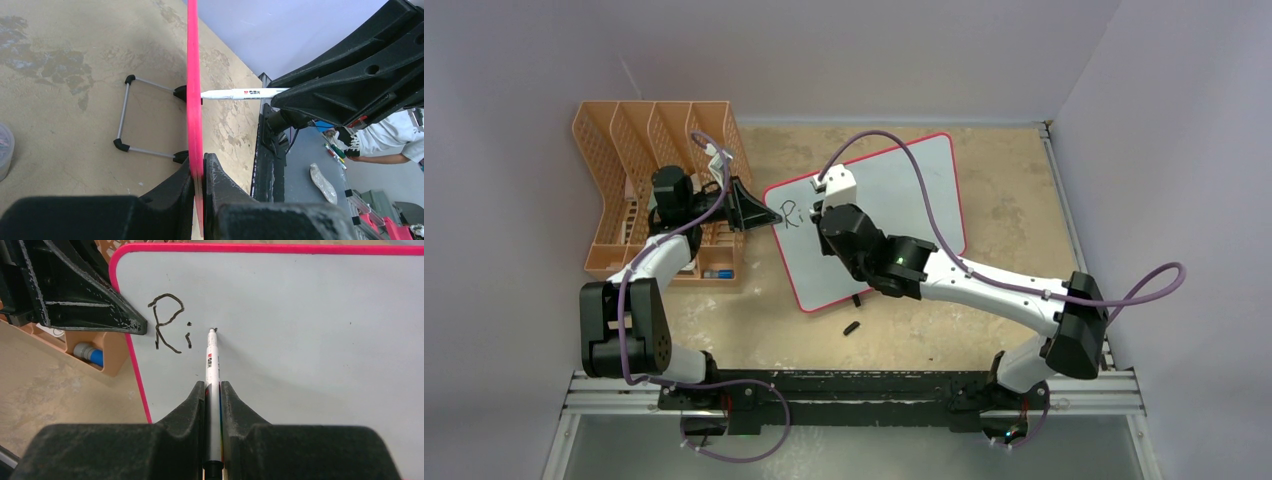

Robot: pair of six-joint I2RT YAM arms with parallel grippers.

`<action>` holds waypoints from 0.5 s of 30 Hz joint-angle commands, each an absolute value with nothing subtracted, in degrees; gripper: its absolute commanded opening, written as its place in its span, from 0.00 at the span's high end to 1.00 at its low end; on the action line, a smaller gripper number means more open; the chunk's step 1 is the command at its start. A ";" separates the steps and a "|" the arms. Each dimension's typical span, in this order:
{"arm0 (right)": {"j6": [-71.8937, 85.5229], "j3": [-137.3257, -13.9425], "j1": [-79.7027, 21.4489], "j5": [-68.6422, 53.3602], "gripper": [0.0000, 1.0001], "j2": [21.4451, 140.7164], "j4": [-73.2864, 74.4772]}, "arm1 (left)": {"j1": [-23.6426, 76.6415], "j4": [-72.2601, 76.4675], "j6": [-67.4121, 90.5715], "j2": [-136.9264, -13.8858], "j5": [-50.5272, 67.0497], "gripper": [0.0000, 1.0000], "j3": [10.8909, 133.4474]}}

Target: Write a sentence on the whiteboard

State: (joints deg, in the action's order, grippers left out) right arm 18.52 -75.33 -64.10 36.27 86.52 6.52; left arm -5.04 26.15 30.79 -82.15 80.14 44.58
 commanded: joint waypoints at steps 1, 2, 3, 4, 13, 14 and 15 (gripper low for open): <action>17.39 -78.64 -63.74 36.72 1.00 87.74 3.70 | -3.60 25.58 29.00 -81.57 80.50 1.00 45.53; 17.36 -78.74 -63.77 36.61 1.00 87.80 3.55 | -3.60 25.62 29.00 -81.59 80.51 1.00 45.56; 17.23 -78.77 -63.77 36.43 1.00 87.87 3.29 | -3.60 25.59 29.00 -81.57 80.51 1.00 45.54; 17.11 -78.87 -63.75 36.20 1.00 87.95 3.19 | -3.60 25.58 29.00 -81.56 80.44 1.00 45.55; 17.10 -79.51 -63.73 35.05 1.00 88.42 4.53 | -3.60 25.58 29.00 -81.56 80.25 1.00 45.59; 17.28 -79.47 -63.76 35.05 1.00 88.29 4.83 | -3.60 25.58 29.00 -81.56 80.24 1.00 45.58; 17.40 -79.41 -63.80 35.03 1.00 88.18 5.14 | -3.60 25.58 29.00 -81.56 80.24 1.00 45.53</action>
